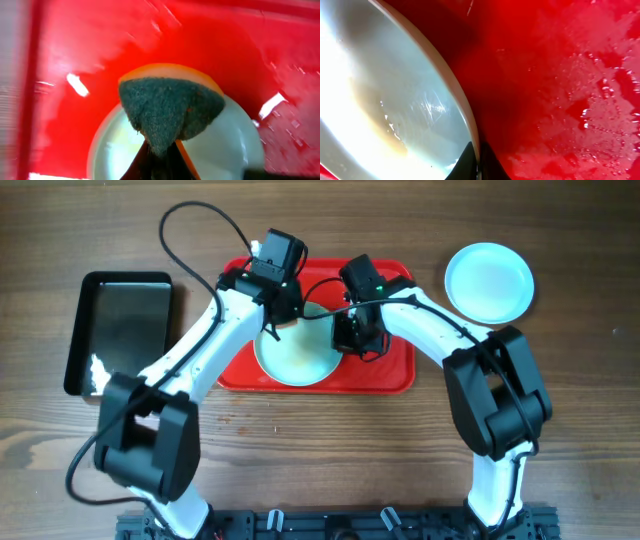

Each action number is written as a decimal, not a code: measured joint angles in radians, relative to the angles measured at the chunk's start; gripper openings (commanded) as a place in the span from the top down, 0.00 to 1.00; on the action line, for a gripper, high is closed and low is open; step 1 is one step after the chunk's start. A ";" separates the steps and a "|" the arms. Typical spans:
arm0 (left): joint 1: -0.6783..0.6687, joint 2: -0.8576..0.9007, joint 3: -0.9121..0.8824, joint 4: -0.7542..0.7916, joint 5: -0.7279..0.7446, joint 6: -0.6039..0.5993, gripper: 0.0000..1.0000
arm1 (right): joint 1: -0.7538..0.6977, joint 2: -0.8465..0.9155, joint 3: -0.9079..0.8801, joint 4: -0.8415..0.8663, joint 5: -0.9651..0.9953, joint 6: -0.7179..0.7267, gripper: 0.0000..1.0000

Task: Clean dirty plates on tray and stack at the side
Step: 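Scrub the last plate with the sponge in the left gripper, then lift the last plate off the red tray with the right gripper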

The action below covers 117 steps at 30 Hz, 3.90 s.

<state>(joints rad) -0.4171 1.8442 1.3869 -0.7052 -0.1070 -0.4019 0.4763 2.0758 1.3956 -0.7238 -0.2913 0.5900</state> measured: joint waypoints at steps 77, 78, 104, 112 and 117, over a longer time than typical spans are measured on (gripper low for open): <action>-0.054 0.152 0.009 0.035 0.173 -0.102 0.96 | -0.002 0.002 0.000 -0.027 -0.014 -0.019 0.96; -0.054 0.169 0.009 0.036 0.180 -0.101 0.96 | -0.002 0.002 0.000 -0.027 -0.014 -0.019 0.96; 0.129 -0.294 0.038 -0.210 -0.181 -0.050 0.96 | 0.001 0.007 0.081 -0.141 0.169 -0.045 0.96; 0.129 -0.246 -0.055 -0.234 -0.077 -0.052 0.96 | -0.013 0.027 0.608 -0.560 0.658 -0.167 0.96; 0.129 -0.246 -0.055 -0.211 -0.074 -0.080 0.96 | 0.005 0.022 0.638 -0.581 0.960 -0.253 0.96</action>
<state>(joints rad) -0.2886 1.5986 1.3323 -0.9161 -0.1814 -0.4820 0.4816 2.0979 2.0338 -1.3052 0.6685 0.3374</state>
